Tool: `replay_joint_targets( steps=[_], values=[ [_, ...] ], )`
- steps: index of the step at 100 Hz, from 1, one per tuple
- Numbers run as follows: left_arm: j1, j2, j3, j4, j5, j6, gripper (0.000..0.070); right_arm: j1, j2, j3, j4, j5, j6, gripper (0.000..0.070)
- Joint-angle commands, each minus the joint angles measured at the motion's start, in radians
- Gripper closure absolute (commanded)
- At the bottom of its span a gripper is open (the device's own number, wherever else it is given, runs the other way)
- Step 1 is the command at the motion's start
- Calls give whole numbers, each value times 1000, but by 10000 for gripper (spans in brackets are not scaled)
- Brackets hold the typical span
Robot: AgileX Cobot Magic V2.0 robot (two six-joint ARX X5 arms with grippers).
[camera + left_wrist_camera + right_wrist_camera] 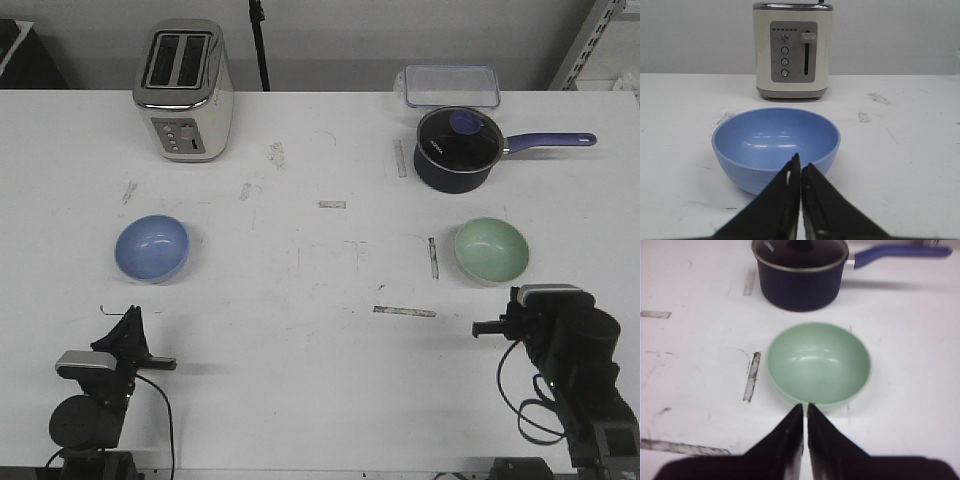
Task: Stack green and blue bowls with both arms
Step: 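Reach the right gripper forward to the rim of the pale green bowl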
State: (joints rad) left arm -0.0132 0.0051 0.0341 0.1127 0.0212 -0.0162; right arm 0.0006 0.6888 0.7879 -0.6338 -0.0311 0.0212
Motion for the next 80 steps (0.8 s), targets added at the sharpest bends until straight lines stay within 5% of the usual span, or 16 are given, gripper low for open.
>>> replay_joint_targets(
  steps=[1,29,59,80],
  values=[
    [2,-2,-22,16,-3,5,699,0,56,52,-18,-5,85,690],
    [2,-2,-22,16,-3,5,698,-14,314,215,-33,-23,137,690],
    [2,-2,-22,16,-3,5,698,-106,633,447,-211,-66,104,677],
    [2,-2,-22,16,-3,5,698,-201,764,524,-213,-198,101,427]
  ],
)
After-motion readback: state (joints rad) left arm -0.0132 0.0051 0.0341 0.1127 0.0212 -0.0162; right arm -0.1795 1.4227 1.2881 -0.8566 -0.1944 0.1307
